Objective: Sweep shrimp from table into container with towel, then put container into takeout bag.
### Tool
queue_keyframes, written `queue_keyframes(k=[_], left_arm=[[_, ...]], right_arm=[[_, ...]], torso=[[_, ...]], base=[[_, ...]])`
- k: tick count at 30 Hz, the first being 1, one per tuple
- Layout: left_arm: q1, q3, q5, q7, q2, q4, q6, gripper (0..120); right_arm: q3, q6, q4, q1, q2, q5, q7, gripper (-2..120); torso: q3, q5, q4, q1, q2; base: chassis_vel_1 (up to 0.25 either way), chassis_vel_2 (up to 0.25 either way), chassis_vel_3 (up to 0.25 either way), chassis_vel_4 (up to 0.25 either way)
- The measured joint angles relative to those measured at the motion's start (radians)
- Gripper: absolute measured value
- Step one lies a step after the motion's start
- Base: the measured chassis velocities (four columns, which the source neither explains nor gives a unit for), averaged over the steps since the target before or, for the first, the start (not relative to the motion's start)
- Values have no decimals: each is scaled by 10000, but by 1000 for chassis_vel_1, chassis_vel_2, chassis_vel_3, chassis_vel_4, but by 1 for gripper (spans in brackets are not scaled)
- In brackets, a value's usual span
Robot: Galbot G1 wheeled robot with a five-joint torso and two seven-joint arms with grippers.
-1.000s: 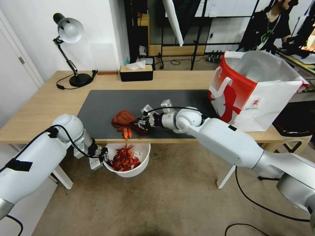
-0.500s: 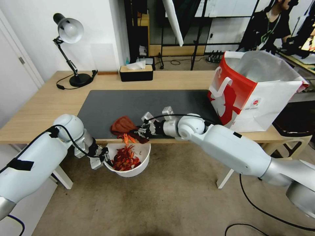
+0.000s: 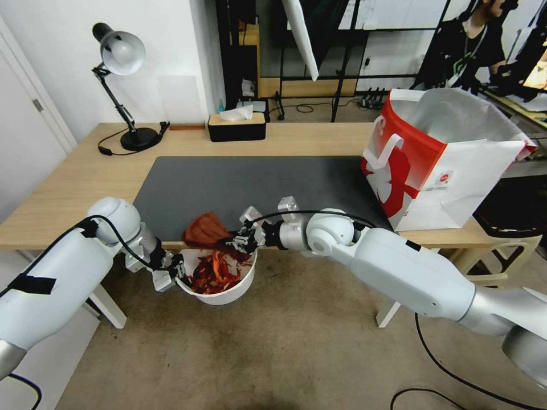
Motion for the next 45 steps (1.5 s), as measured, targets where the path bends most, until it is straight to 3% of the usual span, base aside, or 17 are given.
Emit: queue_keyframes(k=[15,45], left_arm=[[274,-192,36,0,-9,-107,0,0],[1198,-623,72,-1,18,-839,0,0]], right_arm=[[117,-47,1418,-627,-724,313,-22,8],[3401,963,2357,-2946,-883,364,382,8]], torso=[[0,1,-3,-1,0],[1,1,-1,-1,0]], base=[[0,0,0,0],[0,0,0,0]])
